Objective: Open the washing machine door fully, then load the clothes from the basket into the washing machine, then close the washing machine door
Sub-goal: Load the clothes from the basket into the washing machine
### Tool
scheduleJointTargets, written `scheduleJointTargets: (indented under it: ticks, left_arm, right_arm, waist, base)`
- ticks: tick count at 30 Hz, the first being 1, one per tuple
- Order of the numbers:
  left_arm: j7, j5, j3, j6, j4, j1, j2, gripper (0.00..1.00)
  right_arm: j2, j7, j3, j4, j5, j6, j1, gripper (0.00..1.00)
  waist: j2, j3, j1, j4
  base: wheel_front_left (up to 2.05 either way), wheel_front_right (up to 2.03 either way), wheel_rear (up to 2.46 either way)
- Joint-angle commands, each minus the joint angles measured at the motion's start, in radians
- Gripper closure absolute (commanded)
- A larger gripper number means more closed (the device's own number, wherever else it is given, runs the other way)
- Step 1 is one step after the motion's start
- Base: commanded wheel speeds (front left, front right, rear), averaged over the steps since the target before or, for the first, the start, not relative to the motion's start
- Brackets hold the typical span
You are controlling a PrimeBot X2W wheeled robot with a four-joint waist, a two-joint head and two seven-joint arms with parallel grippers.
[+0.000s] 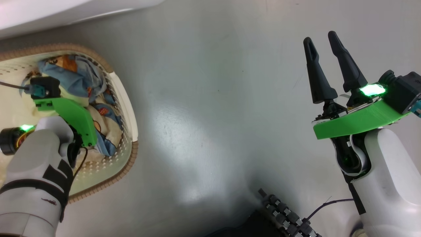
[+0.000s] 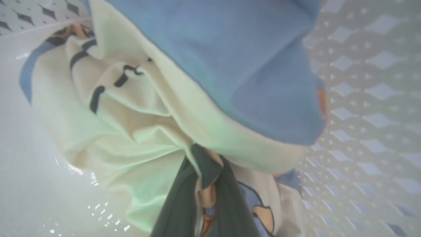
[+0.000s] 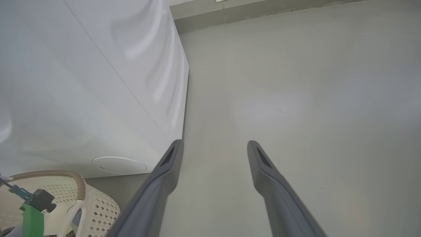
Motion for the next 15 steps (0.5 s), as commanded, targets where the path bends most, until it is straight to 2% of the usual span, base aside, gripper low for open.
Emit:
scheduleJointTargets:
  ticks: [1,7,15]
  left_arm:
    - [-0.027,0.002,0.007,-0.006,-0.003,0.019,0.026,1.00]
    - [-0.062,-0.012,0.009,-0.011,0.000,0.048,0.012,1.00]
    - [-0.175,-0.054,0.023,-0.023,-0.002,0.120,-0.024,1.00]
  right_arm:
    - [-0.006,-0.007,0.017,-0.014,0.015,0.001,0.030,0.00]
    - [-0.014,-0.007,0.013,-0.006,0.013,0.001,0.035,0.00]
    - [-0.031,-0.007,0.017,0.004,0.009,0.001,0.042,0.00]
  waist:
    - [0.0000,-0.017,0.0000,0.007]
    - [0.0000,-0.055,0.0000,0.030]
    - [0.0000,-0.155,0.0000,0.072]
  base:
    - [0.00,0.00,0.00]
    - [0.00,0.00,0.00]
    - [0.00,0.00,0.00]
